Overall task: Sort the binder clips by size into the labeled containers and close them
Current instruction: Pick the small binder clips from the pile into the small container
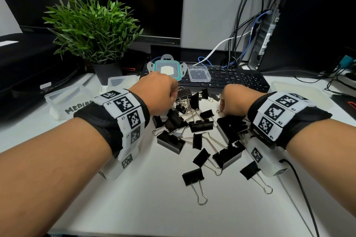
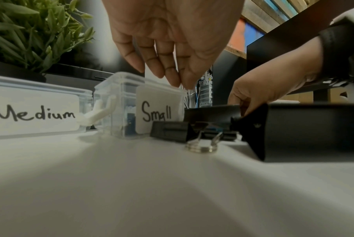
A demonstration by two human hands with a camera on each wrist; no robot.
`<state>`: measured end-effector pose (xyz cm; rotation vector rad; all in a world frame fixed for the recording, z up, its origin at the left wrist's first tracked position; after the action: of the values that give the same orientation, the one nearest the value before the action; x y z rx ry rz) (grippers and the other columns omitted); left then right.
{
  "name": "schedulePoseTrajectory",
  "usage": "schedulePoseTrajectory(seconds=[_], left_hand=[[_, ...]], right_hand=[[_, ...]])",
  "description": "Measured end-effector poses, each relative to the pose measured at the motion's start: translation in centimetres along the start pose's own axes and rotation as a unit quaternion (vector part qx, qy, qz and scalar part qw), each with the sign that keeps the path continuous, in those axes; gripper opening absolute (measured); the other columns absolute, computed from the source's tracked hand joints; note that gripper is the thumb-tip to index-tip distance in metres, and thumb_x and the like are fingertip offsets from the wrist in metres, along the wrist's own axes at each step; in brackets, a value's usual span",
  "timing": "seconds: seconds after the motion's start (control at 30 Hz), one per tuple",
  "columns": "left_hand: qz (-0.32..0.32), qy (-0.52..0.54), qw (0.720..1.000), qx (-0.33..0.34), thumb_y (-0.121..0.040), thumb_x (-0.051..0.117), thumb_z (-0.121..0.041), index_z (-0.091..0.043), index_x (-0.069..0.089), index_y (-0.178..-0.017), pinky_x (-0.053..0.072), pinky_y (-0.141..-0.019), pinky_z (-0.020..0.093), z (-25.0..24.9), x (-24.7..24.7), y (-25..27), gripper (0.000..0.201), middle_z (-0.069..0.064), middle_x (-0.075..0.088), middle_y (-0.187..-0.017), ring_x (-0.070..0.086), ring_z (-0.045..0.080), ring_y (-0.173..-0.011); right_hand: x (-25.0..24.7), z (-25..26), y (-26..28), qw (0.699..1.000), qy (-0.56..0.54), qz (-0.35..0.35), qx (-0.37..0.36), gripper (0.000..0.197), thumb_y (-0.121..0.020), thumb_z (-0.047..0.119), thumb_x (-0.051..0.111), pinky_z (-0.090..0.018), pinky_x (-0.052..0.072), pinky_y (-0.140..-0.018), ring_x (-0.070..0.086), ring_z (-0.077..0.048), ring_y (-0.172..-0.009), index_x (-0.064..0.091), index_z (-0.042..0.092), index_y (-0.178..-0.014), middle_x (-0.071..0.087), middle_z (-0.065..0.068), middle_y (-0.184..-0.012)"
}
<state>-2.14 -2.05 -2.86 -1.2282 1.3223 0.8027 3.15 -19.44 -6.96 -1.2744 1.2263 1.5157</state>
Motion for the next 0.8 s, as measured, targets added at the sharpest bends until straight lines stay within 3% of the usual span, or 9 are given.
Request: schedulePoseTrajectory(seconds=[0.13,0.23,0.37,0.53,0.8], left_hand=[[-0.002,0.008,1.000,0.007,-0.090,0.053,-0.019,-0.023,0.059,-0.083,0.046,-0.082,0.028,-0.2,0.0,0.0,0.010,-0.008,0.059,-0.083,0.047,0.012,-0.092],[-0.007,0.012,1.000,0.012,-0.090,0.056,-0.024,-0.022,0.061,-0.086,0.041,-0.078,0.024,-0.3,0.0,-0.1,0.006,-0.008,0.056,-0.082,0.049,0.012,-0.092],[-0.009,0.031,0.999,0.010,-0.091,0.058,-0.035,-0.022,0.064,-0.099,0.043,-0.080,0.027,-0.3,0.1,-0.3,0.016,-0.006,0.063,-0.087,0.049,0.011,-0.091],[0.001,0.058,0.998,0.014,-0.091,0.056,-0.040,-0.023,0.066,-0.105,0.048,-0.079,0.027,-0.7,0.3,-0.3,0.024,-0.003,0.068,-0.096,0.059,0.013,-0.088],[0.003,0.058,0.997,0.049,-0.092,0.056,-0.032,-0.021,0.068,-0.101,0.050,-0.080,0.031,-1.3,0.1,-0.2,0.019,-0.001,0.068,-0.091,0.061,0.015,-0.086]], right_hand=[[-1.5,1.0,0.7,0.992,-0.092,-0.074,-0.050,0.009,-0.077,0.011,0.070,-0.027,0.050,-0.071,0.060,-0.019,-0.079,0.066,0.013,-0.086,0.064,-0.001,-0.082],[-2.6,2.7,1.4,0.969,-0.166,-0.130,-0.127,0.017,-0.079,0.010,0.070,-0.020,0.044,-0.068,0.055,-0.010,-0.072,0.063,0.017,-0.092,0.059,0.005,-0.081],[-2.9,4.1,2.2,0.945,-0.231,-0.135,-0.188,0.025,-0.079,0.010,0.073,-0.007,0.045,-0.066,0.054,-0.001,-0.067,0.060,0.023,-0.096,0.057,0.012,-0.081],[-3.3,4.4,2.5,0.926,-0.279,-0.147,-0.209,0.030,-0.076,0.011,0.078,-0.013,0.051,-0.074,0.058,-0.005,-0.070,0.063,0.019,-0.101,0.060,0.010,-0.082],[-3.4,5.0,3.1,0.913,-0.296,-0.151,-0.236,0.030,-0.073,0.012,0.080,-0.017,0.054,-0.073,0.060,-0.007,-0.070,0.062,0.023,-0.095,0.062,0.008,-0.081]])
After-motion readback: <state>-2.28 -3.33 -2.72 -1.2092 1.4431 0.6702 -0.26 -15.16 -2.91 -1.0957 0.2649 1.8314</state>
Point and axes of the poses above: each hand's wrist, its own y-axis away from the middle knuckle, its own x-axis out of the palm, z = x × y, the point moved 7 cm from there along -y, towards the middle knuckle
